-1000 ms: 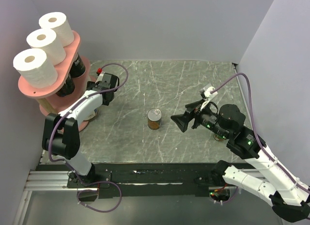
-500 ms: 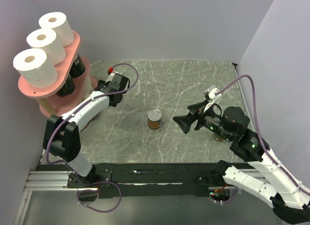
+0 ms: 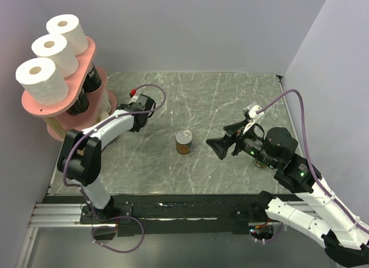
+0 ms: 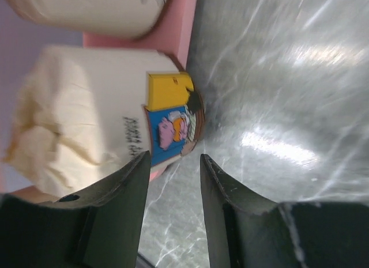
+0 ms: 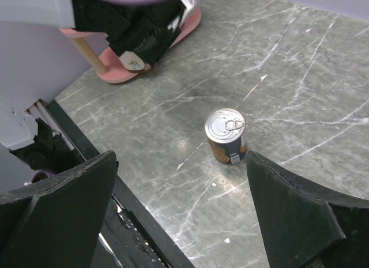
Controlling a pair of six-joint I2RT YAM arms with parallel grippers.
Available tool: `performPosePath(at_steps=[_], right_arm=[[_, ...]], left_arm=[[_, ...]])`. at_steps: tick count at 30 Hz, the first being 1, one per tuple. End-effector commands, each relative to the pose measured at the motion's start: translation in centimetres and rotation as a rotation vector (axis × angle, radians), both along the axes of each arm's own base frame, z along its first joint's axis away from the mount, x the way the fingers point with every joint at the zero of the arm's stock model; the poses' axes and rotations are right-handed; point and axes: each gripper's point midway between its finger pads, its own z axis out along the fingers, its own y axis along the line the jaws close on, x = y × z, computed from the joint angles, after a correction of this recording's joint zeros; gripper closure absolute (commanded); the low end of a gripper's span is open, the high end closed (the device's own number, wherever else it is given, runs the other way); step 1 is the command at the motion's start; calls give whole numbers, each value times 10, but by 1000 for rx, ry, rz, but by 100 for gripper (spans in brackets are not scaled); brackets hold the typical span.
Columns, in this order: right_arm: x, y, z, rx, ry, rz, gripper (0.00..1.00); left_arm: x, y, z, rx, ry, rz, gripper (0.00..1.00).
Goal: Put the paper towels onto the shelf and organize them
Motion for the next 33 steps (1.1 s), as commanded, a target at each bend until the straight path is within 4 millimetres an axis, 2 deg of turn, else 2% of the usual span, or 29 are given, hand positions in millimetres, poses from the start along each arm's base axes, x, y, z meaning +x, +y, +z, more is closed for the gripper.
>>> performPosePath(at_steps=[1,4,13,18,27,33], right_arm=[[-1,-2,12,20,-37,-5,0],[0,-3,11,13,-42,-10,0],[0,-8,15,11,-68,-23,0],[0,-11,13,7,-72,-30,1],[0,-13,12,-1,-76,-40,0],[-1,-13,12,-1,-67,-36,1]], left_arm=[[-19,19,-25,87,85,54,55],[-22,33,-30,121,100,96,56],[-12,67,-20,138,77,196,55],[-8,77,-22,132,81,225,55],[-14,99,-22,146,81,302,54],[-11,99,-21,134,77,305,54]])
